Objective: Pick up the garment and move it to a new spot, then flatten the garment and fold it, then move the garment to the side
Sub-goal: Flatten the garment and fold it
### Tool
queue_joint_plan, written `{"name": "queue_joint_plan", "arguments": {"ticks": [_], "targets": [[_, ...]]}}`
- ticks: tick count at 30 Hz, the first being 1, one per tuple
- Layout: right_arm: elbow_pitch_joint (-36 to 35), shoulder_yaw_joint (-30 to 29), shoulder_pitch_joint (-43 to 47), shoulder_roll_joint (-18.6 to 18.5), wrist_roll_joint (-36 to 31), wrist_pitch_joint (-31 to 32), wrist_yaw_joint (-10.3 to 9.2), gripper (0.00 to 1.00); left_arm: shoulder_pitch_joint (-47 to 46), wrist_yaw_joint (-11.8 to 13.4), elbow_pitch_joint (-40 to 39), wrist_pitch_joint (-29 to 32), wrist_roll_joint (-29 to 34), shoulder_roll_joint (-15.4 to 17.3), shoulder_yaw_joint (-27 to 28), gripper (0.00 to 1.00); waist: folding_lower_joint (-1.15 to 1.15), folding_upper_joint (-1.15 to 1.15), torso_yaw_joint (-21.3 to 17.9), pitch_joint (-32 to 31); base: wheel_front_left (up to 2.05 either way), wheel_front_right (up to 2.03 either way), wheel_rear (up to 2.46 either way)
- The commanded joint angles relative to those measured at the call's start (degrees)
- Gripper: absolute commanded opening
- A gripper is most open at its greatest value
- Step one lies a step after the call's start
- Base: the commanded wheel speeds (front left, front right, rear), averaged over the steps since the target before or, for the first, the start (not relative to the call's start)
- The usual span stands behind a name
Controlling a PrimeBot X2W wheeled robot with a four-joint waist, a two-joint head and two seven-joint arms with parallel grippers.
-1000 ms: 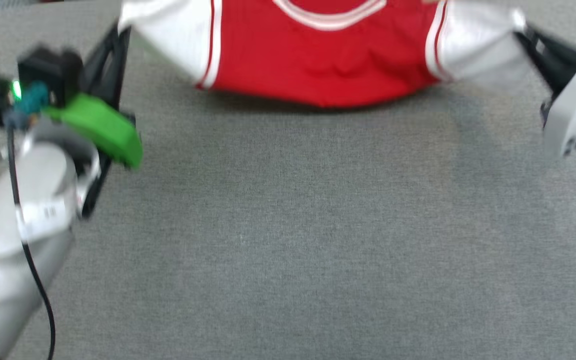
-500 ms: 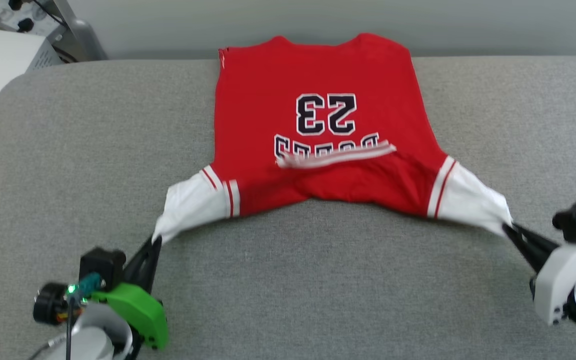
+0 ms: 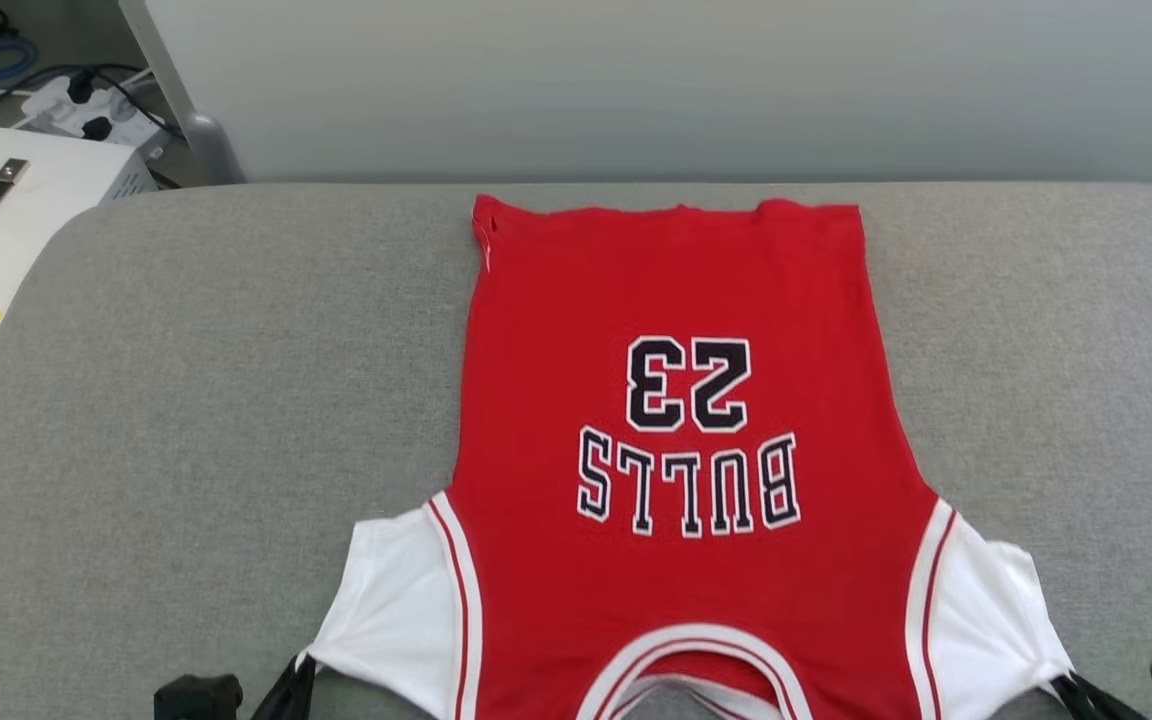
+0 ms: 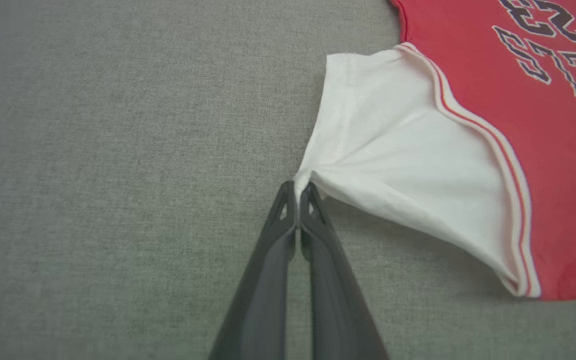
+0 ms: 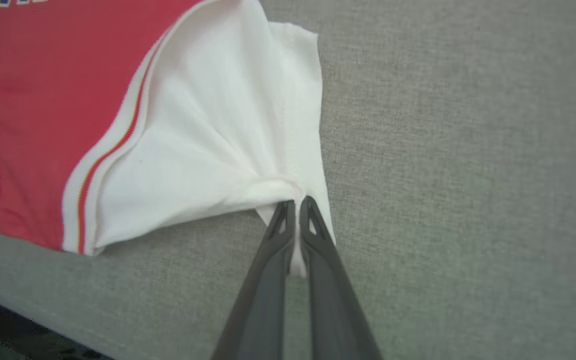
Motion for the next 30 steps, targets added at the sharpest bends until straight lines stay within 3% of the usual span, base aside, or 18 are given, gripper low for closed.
{"name": "queue_joint_plan", "arguments": {"ticks": [1,8,10,11,12,16,21,26,30], "targets": [[-0.12,-1.29,1.98,0.03,-0.58,0.20,-0.05,0.00,1.53,-0.27,0.10,-0.33,0.82,-0.36,1.02,0.00,0.01,0.00,0.33,-0.54,0.00,0.00,0.00],[-2.03,-7.19,5.52,2.52,-3.26,1.03,-0.05,0.00,2.99,-1.68,0.63,-0.33,3.26,-2.08,2.56,0.00,0.01,0.00,0.77,-0.96,0.00,0.00,0.00],[-2.71,-9.09,5.61,3.61,-4.09,1.18,-0.05,0.39,2.56,-1.93,0.47,-0.33,4.17,-2.42,2.87,0.00,0.01,0.00,0.94,-0.91,0.00,0.00,0.00],[-3.26,-9.98,5.60,4.05,-4.70,1.34,-0.05,0.51,2.27,-2.08,0.33,-0.34,4.69,-2.55,2.91,0.00,0.01,0.00,1.04,-0.79,0.00,0.00,0.00],[-3.81,-10.83,5.51,4.42,-5.11,1.37,-0.05,0.97,1.97,-2.18,0.09,-0.34,5.09,-2.70,2.98,0.00,0.01,0.00,1.14,-0.66,0.00,0.00,0.00],[-8.99,-17.10,4.54,5.40,-7.63,1.29,-0.05,1.00,0.37,-2.35,-2.02,-0.34,7.28,-3.52,3.53,0.00,0.01,0.00,1.95,0.50,0.00,0.00,0.00],[-17.57,-24.95,2.06,3.92,-10.43,3.28,-0.05,1.00,-0.92,-2.01,-5.30,-0.34,9.41,-4.40,4.44,0.00,0.01,0.00,3.04,2.50,0.00,0.00,0.00],[-26.31,-30.69,-4.42,0.77,-12.02,9.04,-0.05,1.00,-2.79,-1.92,-8.31,-0.34,11.85,-5.31,5.08,0.00,0.01,0.00,4.87,5.71,0.00,0.00,0.00],[-31.24,-30.91,-12.16,-2.84,-10.91,16.77,-0.05,1.00,-4.97,-1.81,-10.74,-0.34,13.87,-6.33,5.84,0.00,0.01,0.00,6.60,9.54,0.00,0.00,0.00]]}}
